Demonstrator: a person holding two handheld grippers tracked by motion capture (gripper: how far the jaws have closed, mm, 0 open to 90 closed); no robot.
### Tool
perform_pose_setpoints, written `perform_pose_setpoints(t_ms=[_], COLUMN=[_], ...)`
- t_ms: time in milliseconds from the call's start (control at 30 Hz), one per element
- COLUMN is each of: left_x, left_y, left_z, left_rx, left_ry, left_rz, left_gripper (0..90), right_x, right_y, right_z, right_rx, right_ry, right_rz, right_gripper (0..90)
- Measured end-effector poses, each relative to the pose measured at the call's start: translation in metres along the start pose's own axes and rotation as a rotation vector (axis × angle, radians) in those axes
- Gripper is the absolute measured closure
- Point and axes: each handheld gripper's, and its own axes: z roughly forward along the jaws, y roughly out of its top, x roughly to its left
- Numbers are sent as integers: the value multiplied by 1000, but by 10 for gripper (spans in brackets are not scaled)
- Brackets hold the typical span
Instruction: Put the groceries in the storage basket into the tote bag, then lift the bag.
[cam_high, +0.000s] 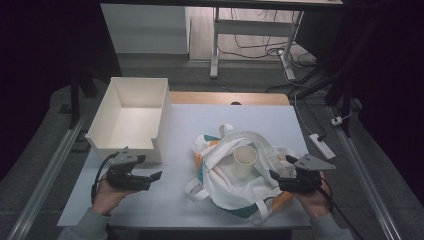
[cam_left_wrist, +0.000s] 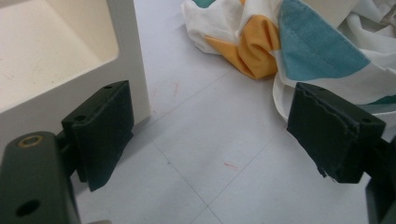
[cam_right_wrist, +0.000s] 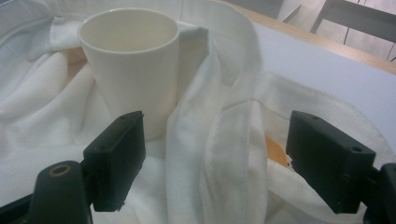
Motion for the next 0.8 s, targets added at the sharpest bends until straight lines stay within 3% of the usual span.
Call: perform_pose_setpoints(t_ms=[800], left_x=[-2], left_y=[-5], left_z=[3], left_rx=[10], left_ry=[2], left_rz=[1], left_gripper=[148], right_x=[0], right_y=[0], right_z=[0], right_rx=[-3], right_ry=[-1], right_rz=[-3], right_gripper=[201])
